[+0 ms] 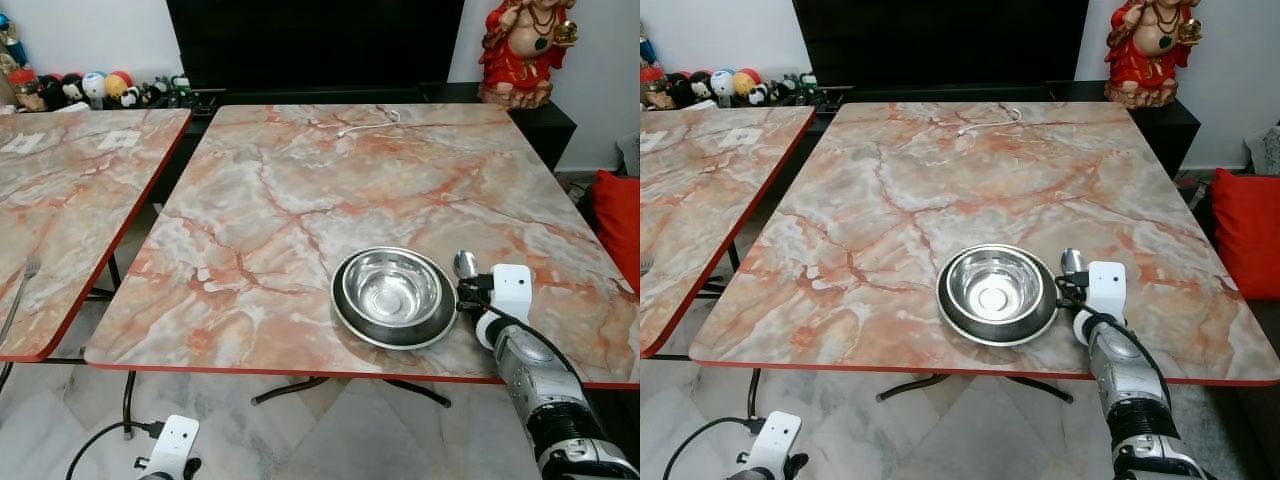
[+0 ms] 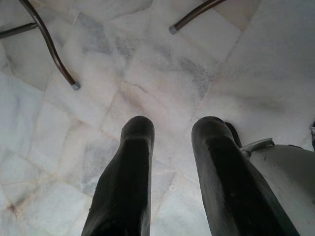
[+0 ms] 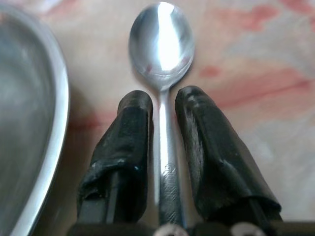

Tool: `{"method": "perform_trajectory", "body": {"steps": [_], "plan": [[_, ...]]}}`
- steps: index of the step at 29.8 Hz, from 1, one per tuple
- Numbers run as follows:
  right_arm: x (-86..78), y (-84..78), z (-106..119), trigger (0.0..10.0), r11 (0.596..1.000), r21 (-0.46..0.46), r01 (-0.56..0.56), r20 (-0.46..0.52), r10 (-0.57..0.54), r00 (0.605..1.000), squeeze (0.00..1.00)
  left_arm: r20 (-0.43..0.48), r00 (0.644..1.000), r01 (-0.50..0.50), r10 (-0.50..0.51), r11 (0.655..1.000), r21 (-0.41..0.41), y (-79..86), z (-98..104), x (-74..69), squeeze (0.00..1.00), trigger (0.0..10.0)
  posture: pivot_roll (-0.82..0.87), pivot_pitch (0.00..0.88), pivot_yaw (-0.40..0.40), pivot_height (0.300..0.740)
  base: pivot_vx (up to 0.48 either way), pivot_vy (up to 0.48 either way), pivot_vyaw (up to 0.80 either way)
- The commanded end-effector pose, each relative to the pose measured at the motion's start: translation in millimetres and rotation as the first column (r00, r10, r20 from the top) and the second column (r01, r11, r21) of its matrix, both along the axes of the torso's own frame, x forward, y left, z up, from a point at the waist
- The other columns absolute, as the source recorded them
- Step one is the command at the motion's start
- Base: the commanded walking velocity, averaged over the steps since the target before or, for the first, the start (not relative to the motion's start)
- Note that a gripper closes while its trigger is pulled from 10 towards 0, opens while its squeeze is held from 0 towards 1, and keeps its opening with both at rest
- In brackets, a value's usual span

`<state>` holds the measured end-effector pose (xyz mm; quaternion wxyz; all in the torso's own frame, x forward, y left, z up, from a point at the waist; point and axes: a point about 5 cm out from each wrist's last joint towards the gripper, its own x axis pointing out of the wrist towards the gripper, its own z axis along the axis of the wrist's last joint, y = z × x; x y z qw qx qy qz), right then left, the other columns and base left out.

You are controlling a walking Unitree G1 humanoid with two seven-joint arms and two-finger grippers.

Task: Setting the table

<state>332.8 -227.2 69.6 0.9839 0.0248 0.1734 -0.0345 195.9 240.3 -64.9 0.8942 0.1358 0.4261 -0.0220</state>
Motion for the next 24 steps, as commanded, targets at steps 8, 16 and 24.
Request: {"method": "perform_trajectory", "body": {"steps": [8,16,24], "plan": [[6.0,-1.6,20,10.0,0.998,0.048,0.034,0.149,-0.041,0.988,0.0,-0.018,1.0,0.02,-0.02,1.0,0.005,0.0,-2,-3.5,0.0,10.0,0.04,0.017,0.026,0.74,0.0,0.0,0.0],[5.0,5.2,62,10.0,0.999,0.021,0.027,0.475,-0.034,0.879,0.0,-0.016,1.0,0.017,-0.017,1.0,0.005,0.2,-2,-4.9,0.0,10.0,0.04,0.015,0.026,0.74,0.0,0.0,0.0],[-13.6,10.8,66,10.0,0.998,-0.008,0.061,0.571,-0.046,0.819,0.0,-0.021,1.0,0.008,-0.008,1.0,0.007,1.2,-4,-8.3,0.0,10.0,0.04,0.011,0.022,0.74,0.0,0.0,0.0]]}}
